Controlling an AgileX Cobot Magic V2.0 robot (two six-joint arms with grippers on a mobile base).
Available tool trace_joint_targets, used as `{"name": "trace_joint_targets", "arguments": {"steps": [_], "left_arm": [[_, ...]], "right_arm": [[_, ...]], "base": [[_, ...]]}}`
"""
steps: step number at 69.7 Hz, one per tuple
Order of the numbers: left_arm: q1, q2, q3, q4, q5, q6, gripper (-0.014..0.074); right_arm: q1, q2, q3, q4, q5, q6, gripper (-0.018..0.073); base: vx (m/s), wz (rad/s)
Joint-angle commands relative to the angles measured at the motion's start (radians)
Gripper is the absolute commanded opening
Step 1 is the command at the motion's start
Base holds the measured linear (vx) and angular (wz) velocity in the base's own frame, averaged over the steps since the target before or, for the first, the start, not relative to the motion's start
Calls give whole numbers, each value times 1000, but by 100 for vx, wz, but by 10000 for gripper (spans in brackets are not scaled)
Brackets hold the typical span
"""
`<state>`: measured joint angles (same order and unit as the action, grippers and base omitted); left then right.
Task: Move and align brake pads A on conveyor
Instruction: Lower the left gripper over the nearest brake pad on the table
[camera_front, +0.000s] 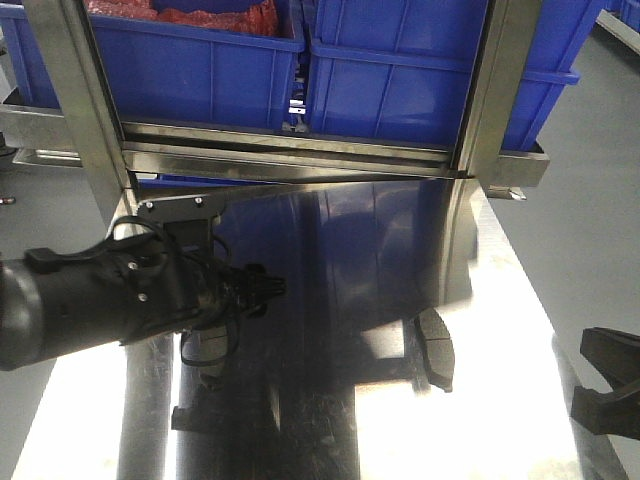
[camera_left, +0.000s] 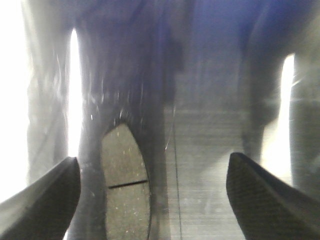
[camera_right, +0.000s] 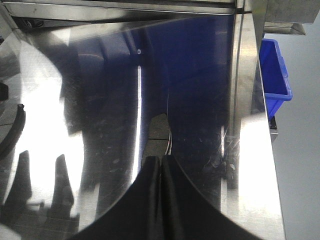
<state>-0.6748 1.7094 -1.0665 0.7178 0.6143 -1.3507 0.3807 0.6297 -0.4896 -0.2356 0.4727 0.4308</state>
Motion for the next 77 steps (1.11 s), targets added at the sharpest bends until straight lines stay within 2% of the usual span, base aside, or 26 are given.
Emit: {"name": "trace_joint_targets", "arguments": {"steps": [1,14,26,62,77], "left_arm": [[-2,-8,-30,43,0,-60,539],[-2,32,-30,45,24,-133,539],[-2,66,-30,43,25,-162,538],[16,118,-30,32,11,-162,538],[16,149,-30,13,3,-159,495]], "right_arm": [[-1,0,-28,-16,-67,-3,-9],[-1,0,-28,-16,-67,-3,-9],[-1,0,-28,-16,-67,-3,-9],[-1,0,-28,-16,-67,-3,-9],[-1,0,-28,-16,-67,-3,-9]], "base": [[0,0],[0,0],[0,0],[0,0],[0,0]]}}
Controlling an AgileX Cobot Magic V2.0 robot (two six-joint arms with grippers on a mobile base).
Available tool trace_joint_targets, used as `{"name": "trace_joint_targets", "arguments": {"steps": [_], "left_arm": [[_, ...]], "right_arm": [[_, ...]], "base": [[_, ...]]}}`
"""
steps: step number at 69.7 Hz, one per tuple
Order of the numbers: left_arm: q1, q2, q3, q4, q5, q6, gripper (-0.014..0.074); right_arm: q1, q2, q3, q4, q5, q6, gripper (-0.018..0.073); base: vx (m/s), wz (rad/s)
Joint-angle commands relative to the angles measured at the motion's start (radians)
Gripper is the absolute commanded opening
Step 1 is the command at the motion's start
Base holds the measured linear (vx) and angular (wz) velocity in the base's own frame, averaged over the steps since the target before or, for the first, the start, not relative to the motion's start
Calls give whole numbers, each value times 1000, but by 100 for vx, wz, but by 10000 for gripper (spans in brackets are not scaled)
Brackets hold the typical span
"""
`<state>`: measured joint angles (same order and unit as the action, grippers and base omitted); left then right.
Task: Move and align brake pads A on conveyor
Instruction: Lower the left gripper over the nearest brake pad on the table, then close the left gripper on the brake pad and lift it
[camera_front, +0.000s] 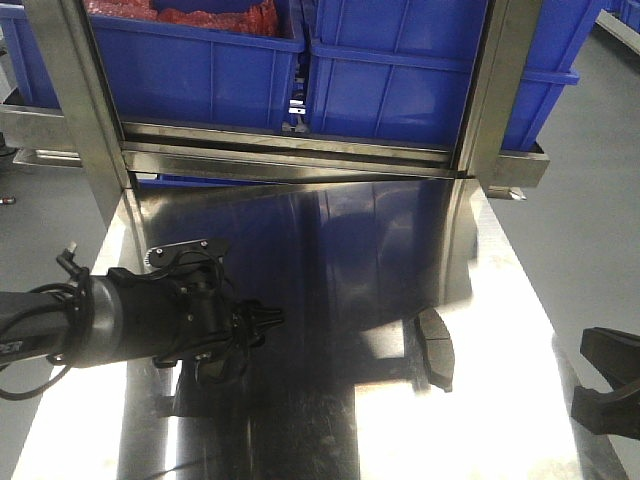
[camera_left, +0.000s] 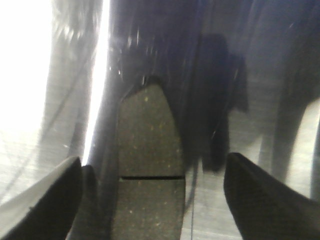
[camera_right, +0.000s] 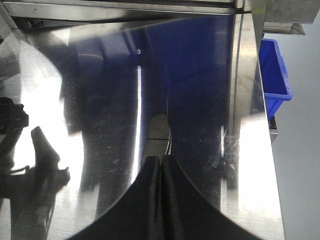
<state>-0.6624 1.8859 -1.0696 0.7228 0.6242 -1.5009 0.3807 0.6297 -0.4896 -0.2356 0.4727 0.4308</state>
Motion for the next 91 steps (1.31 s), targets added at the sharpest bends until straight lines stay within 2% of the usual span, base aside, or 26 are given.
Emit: {"name": "trace_joint_targets", "arguments": {"steps": [1,56,91], "left_arm": [[3,-26,-27,8,-7,-8,490],[3,-28,-27,13,44,-8,167],[1,-72,-27,49,70,-4,152]], "right_arm": [[-1,0,-28,-16,-67,-3,-9],[-1,0,-28,-16,-67,-3,-9],[-1,0,-28,-16,-67,-3,-9]], "base": [[0,0],[0,0],[0,0]]}}
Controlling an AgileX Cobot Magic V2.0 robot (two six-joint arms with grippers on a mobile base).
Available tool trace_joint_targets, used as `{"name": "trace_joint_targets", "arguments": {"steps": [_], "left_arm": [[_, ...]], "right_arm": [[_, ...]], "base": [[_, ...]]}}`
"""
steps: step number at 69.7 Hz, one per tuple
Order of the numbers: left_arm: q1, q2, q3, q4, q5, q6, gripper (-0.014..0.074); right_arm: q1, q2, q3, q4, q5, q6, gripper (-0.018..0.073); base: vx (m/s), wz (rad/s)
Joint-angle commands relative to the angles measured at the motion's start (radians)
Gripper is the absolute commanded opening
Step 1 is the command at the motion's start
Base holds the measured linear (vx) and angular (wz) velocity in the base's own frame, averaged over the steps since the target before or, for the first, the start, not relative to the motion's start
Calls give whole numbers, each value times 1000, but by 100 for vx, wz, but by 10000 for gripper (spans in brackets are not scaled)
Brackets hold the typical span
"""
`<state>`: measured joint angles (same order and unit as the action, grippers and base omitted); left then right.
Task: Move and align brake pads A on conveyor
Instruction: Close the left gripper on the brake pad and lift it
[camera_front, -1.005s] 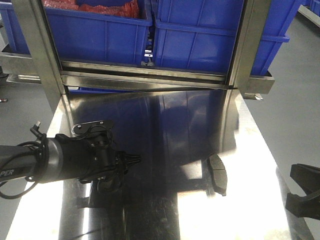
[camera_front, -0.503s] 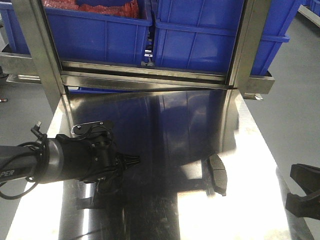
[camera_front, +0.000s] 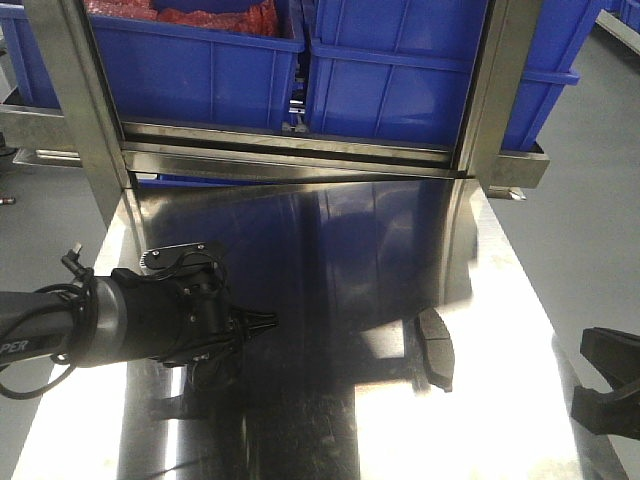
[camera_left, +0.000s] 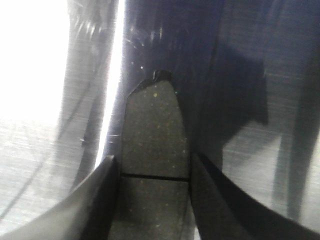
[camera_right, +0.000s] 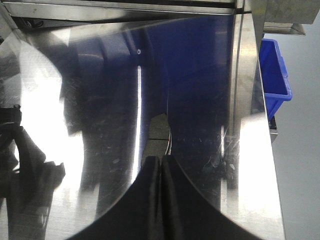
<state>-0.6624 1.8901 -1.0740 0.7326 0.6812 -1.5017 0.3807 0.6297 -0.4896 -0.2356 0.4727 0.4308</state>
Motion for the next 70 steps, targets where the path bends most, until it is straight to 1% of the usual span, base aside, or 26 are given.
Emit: {"name": "trace_joint_targets", "arguments": {"steps": [1,8,17,25,36,43,70], "left_arm": [[1,-80,-22,39,14,-1,152],[1,-115,-22,58,24,2,152],[1,-168,-22,87,68,7,152],[1,-217,-22,90,126,57,152],[1,-273,-22,97,187,91,152],[1,-308,-22,99,227,128,152],[1,-460,-22,100,369,210,152]], "right_arm": [[-1,0,-28,-16,-67,-3,-9],[-1,0,-28,-16,-67,-3,-9],[-1,0,-28,-16,-67,-3,-9],[-1,0,-28,-16,-67,-3,-9],[-1,0,-28,-16,-67,-3,-9],[-1,0,-28,-16,-67,-3,-9],[-1,0,-28,-16,-67,-3,-9]], "base": [[0,0],[0,0],[0,0],[0,0],[0,0],[0,0],[0,0]]}}
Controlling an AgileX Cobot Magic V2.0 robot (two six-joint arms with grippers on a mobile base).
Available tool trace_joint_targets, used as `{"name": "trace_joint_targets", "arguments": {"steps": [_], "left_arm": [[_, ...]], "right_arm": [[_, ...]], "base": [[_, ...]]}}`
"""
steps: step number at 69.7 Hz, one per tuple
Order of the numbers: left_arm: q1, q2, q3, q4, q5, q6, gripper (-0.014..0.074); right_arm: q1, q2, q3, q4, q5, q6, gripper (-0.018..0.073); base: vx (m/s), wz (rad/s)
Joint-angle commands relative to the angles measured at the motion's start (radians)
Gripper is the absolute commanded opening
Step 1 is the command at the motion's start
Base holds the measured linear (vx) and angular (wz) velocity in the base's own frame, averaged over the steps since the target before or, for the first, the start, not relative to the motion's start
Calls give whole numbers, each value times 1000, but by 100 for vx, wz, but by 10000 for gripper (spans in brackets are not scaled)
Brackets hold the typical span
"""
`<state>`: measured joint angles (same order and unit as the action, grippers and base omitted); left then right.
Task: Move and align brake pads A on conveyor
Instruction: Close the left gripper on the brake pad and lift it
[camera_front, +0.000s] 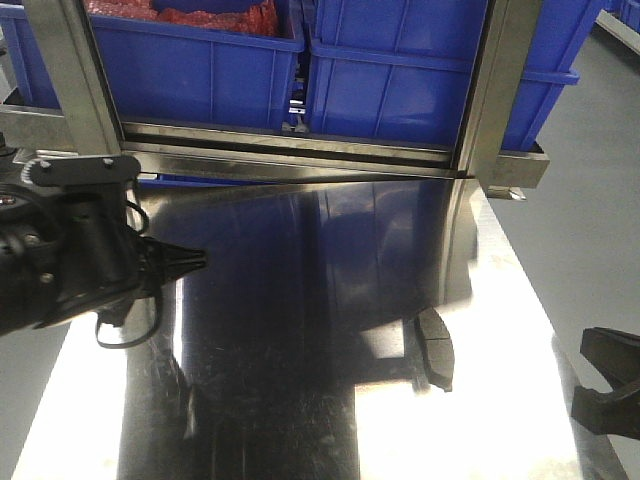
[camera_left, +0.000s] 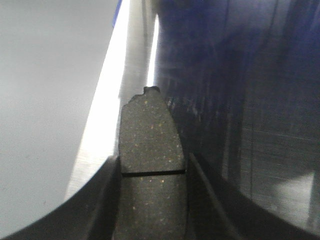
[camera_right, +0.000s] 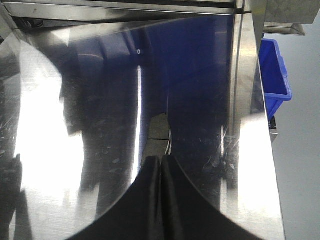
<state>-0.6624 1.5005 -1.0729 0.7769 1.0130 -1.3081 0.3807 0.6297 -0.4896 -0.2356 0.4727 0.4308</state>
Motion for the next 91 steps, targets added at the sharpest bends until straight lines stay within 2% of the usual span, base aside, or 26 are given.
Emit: {"name": "trace_joint_targets", "arguments": {"steps": [1,16,91], "left_arm": [[1,-77,-23,55,42,16,153],[1,-106,-23,70,76,16,153],[1,-106,-23,70,76,16,153]], "right_arm": [[-1,0,-28,-16,-67,-3,-9],[-1,0,-28,-16,-67,-3,-9],[-1,0,-28,-17,-71,-3,-10]], "base": [[0,0],[0,0],[0,0]]}}
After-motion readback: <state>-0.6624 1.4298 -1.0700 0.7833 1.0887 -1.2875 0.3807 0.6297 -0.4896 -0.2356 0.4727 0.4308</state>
